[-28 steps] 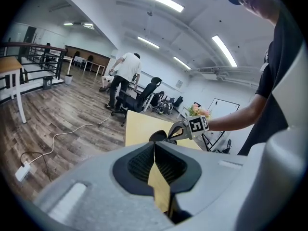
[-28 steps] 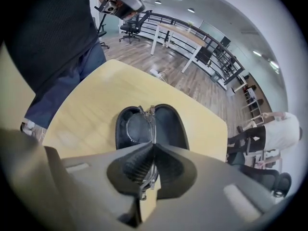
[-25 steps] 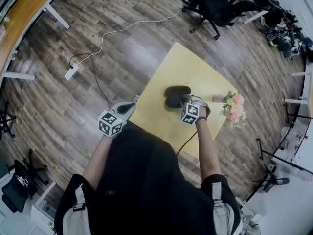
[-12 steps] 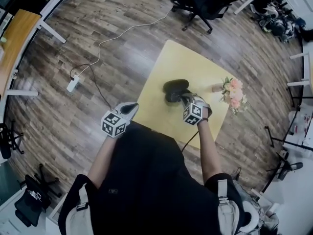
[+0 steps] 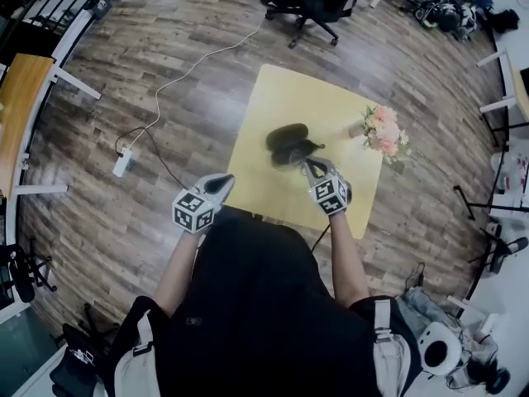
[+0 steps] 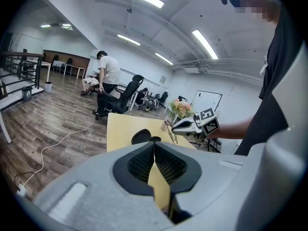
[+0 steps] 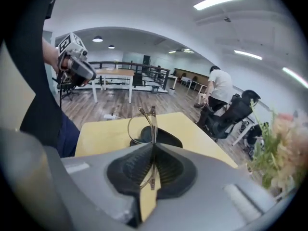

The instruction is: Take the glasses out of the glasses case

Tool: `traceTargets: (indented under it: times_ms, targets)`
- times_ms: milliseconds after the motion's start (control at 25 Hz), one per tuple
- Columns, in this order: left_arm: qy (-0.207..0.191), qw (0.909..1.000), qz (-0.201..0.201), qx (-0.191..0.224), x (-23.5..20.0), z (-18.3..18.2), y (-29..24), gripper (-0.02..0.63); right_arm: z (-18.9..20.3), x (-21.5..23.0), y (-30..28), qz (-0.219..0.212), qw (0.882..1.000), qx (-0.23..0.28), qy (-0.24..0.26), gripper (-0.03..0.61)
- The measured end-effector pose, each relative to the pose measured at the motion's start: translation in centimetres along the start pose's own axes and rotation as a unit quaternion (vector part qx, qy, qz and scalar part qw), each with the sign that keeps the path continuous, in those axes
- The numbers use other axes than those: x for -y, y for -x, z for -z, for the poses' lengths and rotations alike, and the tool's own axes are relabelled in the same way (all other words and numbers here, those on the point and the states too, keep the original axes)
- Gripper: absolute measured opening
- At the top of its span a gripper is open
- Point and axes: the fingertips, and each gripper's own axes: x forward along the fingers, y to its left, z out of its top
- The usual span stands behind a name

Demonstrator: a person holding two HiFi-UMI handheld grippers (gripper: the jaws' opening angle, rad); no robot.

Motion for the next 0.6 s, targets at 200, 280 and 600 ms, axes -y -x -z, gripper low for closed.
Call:
traceTargets:
  times_ms: [200, 280, 600]
  targets:
    - [-0.012, 0.9998, 0.017, -0.006, 1.4, 0.0, -0.9, 0.012, 0.3, -0.5, 2.1, 0.007, 0.996, 0.043, -0.082, 0.014]
    - [-0.017, 0.9996, 0.023, -0.008, 1.9, 0.3, -1.0, 0.012, 0.5, -1.0, 3.0, 0.009, 0.992, 0.058, -0.111, 0.014]
    - [-0.026, 0.9991, 0.032, -0.011, 3.7, 1.2, -1.0, 0.012, 2.4, -3.8, 4.7, 0.01, 0.984, 0.077, -0.162, 0.014]
